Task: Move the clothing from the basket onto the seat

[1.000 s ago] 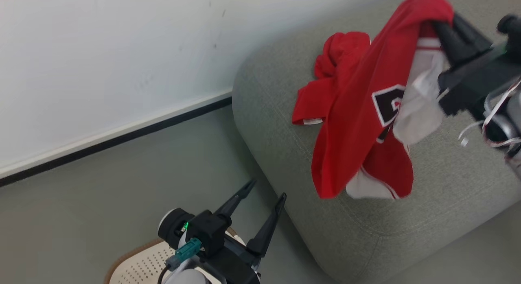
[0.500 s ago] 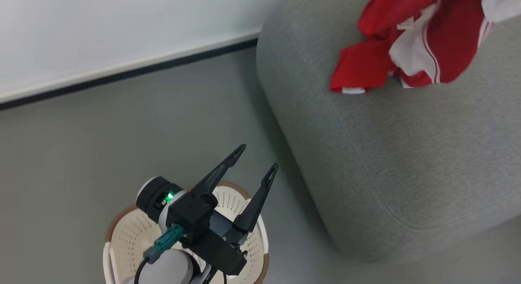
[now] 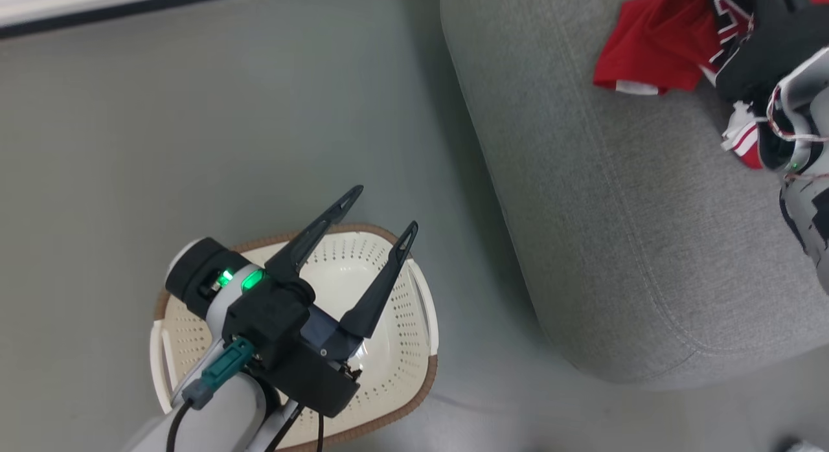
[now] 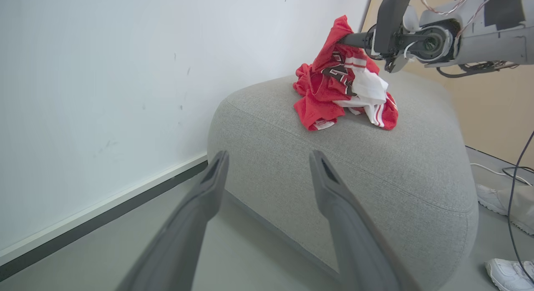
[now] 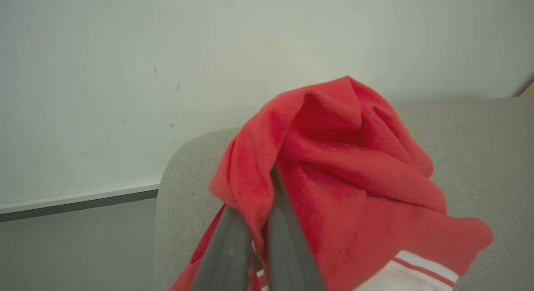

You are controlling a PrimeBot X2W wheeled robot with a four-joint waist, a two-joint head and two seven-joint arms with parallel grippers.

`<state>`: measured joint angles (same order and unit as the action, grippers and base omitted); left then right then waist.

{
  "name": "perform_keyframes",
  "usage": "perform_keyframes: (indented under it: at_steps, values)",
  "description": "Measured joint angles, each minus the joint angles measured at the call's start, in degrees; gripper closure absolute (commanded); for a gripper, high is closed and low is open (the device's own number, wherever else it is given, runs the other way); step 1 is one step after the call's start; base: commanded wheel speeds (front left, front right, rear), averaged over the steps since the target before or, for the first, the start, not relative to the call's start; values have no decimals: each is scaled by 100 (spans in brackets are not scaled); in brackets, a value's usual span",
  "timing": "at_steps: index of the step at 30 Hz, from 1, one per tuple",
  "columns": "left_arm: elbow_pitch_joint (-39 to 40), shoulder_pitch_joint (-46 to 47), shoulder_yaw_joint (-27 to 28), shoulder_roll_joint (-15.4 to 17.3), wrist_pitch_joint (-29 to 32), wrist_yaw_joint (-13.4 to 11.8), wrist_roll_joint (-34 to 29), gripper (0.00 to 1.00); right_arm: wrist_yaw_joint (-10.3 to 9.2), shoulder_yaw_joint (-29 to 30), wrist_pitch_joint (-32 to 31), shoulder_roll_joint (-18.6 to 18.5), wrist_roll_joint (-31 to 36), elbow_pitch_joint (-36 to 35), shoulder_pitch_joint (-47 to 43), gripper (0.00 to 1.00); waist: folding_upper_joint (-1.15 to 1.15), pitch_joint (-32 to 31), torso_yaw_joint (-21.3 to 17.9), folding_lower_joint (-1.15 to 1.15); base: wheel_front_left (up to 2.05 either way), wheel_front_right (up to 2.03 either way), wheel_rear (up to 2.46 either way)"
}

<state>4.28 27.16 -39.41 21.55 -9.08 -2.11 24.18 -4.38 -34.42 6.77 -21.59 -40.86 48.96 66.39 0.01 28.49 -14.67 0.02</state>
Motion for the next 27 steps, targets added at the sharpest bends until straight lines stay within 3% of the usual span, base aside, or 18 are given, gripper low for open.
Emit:
perform_keyframes:
  at_steps: [8,9,10,11,19,27]
  values:
    - [361,389,123,163,246,-47,-116,0,2,93,291,87,-2,267,608,100,0,652,-114,0,0,0,0]
    - [363,428,157,186,246,-47,-116,0,14,62,349,112,24,307,660,88,0,727,-134,0,0,0,0]
    - [363,451,190,194,244,-48,-116,0,40,18,405,141,71,349,702,53,0,800,-156,0,0,0,0]
    - [358,453,215,208,243,-48,-116,0,60,-24,452,185,116,388,726,0,0,864,-181,0,0,0,0]
    - [236,454,242,213,186,-40,-98,0,343,-182,693,323,254,659,723,0,0,995,-476,-1,0,0,0]
    - [-191,397,338,97,-49,-42,55,0,600,-221,750,430,269,657,190,0,-1,564,-582,-2,0,0,0]
